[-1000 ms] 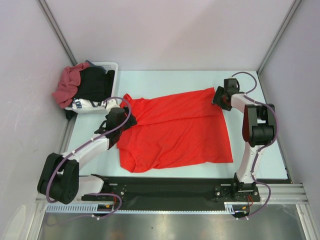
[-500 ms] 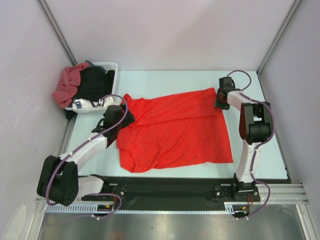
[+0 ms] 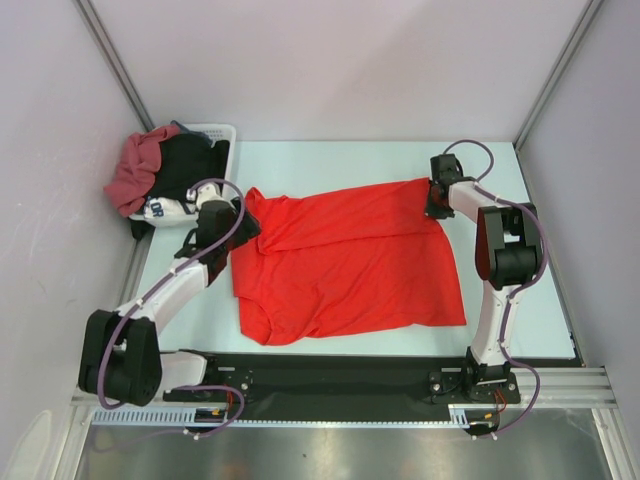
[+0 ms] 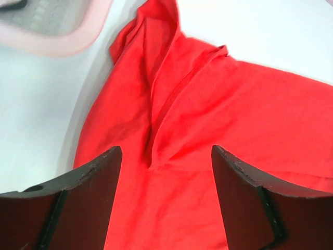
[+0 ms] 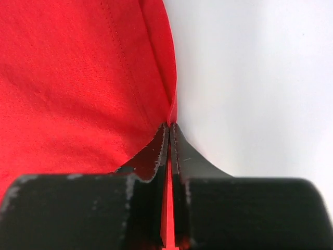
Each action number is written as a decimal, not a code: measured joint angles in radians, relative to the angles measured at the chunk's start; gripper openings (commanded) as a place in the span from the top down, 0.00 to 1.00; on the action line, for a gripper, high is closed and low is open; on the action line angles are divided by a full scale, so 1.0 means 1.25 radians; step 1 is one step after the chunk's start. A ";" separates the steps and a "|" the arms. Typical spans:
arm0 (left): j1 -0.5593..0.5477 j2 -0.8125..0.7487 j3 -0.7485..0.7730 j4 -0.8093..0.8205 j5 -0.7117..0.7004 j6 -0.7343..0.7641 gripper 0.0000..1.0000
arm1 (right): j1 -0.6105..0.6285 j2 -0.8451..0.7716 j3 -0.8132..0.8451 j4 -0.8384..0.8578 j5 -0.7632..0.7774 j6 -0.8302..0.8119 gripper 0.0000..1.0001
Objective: Fold and stack the tank tops
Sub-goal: Fold the tank top
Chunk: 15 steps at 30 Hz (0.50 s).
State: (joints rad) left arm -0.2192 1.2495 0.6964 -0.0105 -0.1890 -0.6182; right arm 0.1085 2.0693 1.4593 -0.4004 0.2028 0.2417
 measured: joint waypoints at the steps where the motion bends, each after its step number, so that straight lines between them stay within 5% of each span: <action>1: 0.002 0.009 0.010 -0.002 0.005 0.009 0.24 | -0.003 0.000 0.000 0.000 -0.004 0.001 1.00; 15: -0.021 0.544 0.628 -0.227 -0.017 0.184 0.27 | -0.025 -0.009 -0.015 0.013 -0.049 0.009 1.00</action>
State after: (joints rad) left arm -0.2455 1.9301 1.4811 -0.2939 -0.2100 -0.3878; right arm 0.0769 2.0586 1.4403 -0.3847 0.1421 0.2535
